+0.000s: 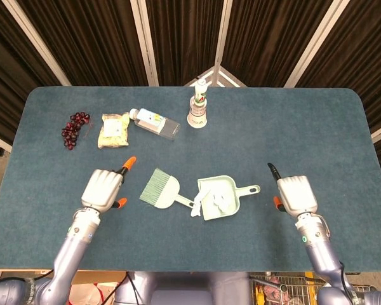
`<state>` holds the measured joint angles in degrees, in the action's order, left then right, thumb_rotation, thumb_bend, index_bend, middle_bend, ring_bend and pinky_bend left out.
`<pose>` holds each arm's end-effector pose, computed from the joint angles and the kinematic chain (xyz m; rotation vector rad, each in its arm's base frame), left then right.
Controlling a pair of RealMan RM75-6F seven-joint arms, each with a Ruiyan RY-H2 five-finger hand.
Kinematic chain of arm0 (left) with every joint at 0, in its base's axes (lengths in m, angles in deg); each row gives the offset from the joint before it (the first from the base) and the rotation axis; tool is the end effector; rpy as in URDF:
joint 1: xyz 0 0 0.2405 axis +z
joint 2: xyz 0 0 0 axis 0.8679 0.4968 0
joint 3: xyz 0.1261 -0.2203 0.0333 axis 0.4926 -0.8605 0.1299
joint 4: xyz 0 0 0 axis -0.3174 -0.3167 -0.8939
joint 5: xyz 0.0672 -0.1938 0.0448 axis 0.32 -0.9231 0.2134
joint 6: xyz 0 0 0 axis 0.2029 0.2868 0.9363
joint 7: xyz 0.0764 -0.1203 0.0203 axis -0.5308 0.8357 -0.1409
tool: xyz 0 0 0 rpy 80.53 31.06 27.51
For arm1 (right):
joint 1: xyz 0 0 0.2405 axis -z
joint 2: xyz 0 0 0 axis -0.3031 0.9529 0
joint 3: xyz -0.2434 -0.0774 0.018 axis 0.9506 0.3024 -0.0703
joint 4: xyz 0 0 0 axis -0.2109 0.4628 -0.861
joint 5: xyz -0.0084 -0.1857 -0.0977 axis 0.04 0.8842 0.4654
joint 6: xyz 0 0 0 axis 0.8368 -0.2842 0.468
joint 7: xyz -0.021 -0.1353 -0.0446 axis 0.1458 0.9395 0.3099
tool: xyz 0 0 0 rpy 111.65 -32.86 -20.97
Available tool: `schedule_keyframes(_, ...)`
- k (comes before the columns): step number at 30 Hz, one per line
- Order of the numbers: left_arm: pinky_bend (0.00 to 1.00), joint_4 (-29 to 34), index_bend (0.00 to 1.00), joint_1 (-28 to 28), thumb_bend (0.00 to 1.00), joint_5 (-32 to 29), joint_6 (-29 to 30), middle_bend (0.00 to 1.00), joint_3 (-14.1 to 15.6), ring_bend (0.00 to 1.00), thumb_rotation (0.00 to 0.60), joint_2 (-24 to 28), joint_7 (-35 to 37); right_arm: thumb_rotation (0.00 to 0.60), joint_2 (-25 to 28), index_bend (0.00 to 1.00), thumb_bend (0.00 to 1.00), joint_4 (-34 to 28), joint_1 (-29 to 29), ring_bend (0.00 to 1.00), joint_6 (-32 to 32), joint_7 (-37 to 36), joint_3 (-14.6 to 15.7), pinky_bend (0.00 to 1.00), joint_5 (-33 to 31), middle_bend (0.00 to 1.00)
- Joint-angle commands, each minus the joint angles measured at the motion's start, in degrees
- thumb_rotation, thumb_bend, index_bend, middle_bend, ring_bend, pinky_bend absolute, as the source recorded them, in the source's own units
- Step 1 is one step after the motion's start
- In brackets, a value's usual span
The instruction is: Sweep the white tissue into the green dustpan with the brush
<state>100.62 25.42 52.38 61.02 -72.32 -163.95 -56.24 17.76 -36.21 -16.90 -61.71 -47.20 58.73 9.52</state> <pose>-0.1259 0.2751 0.0402 -1.7290 -0.8367 -0.8835 -0.2009 -0.2792 0.0872 1.6889 -0.8410 0.6150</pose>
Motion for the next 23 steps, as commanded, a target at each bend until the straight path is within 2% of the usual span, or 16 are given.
schedule_keyframes(1,0.35,1.2,0.01,5.5,0.07,10.7,4.7,0.17,4.8,0.23,0.600,3.7,9.8,0.600,2.3,0.01,0.38,-0.7,3.0,0.29,-1.5,-3.6,2.6,0.38,6.6,0.38)
schedule_keyframes(3,0.25,1.1,0.00,7.8,0.07,15.8,6.6,0.07,7.3,0.12,0.600,5.3,13.8,0.600,3.2,0.00,0.38,-0.4,4.5,0.15,-2.2,-5.3,4.2,0.26,10.3,0.25)
schedule_keyframes(5,0.18,1.0,0.00,10.4,0.07,20.6,8.8,0.01,10.5,0.06,0.600,7.1,17.1,0.600,4.1,0.00,0.38,0.7,6.3,0.06,-3.2,-7.5,6.0,0.18,14.5,0.15)
schedule_keyframes(9,0.10,-0.6,0.00,15.7,0.06,28.6,12.8,0.00,17.2,0.00,0.600,10.4,22.9,0.600,5.2,0.00,0.38,4.7,10.6,0.00,-6.2,-13.7,9.5,0.13,22.3,0.02)
schedule_keyframes(12,0.07,-2.3,0.00,19.5,0.05,31.9,15.7,0.00,20.8,0.00,0.600,11.5,27.1,0.600,5.7,0.00,0.38,7.3,13.9,0.00,-9.3,-18.5,11.5,0.08,27.3,0.00)
schedule_keyframes(16,0.04,-5.9,0.00,23.8,0.04,36.1,19.8,0.00,23.7,0.00,0.600,11.8,31.3,0.600,6.3,0.00,0.38,11.1,17.9,0.00,-14.7,-23.6,13.0,0.06,33.2,0.00)
schedule_keyframes(18,0.04,-8.0,0.00,25.6,0.04,37.9,21.7,0.00,24.3,0.00,0.600,11.7,32.3,0.600,6.2,0.00,0.38,13.3,19.8,0.00,-18.0,-26.0,13.4,0.05,36.1,0.00)
schedule_keyframes(20,0.03,-11.9,0.00,27.6,0.04,37.1,22.0,0.00,25.1,0.00,0.600,11.6,34.4,0.600,4.9,0.00,0.38,17.7,23.0,0.00,-23.0,-30.1,14.0,0.05,40.3,0.00)
schedule_keyframes(23,0.03,-13.0,0.00,28.0,0.04,37.3,22.0,0.00,24.2,0.00,0.600,11.4,36.2,0.600,3.8,0.00,0.38,20.4,23.9,0.00,-23.4,-32.1,13.7,0.05,41.6,0.00)
